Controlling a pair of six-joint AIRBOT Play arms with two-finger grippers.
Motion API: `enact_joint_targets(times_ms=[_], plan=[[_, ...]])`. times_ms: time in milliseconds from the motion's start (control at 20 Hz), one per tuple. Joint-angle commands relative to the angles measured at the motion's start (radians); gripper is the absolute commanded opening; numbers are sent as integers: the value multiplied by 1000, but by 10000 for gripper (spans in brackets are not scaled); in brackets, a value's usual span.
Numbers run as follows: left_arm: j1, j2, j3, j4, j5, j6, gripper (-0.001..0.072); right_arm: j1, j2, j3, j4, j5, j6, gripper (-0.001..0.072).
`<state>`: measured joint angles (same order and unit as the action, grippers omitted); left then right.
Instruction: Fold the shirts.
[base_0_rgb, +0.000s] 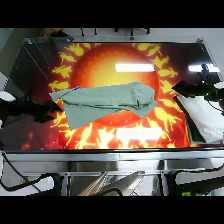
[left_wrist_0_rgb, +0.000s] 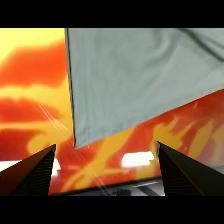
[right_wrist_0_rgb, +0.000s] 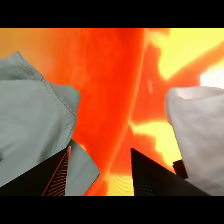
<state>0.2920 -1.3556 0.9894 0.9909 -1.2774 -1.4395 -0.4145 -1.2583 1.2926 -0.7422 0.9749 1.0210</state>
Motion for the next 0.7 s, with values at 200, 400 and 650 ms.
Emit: enact_joint_targets(times_ms=[200,400,650], plan=[[-149,90,-409,-274,416,111,693,-18,2,1,1,56,-4,427],[-200,-13,-328,-294,421,149,683,-18,-2,1,1,62,-4,427],[-204,-42,-144,-220,405,150,13,-18,-2,0,0,104,-23,426]])
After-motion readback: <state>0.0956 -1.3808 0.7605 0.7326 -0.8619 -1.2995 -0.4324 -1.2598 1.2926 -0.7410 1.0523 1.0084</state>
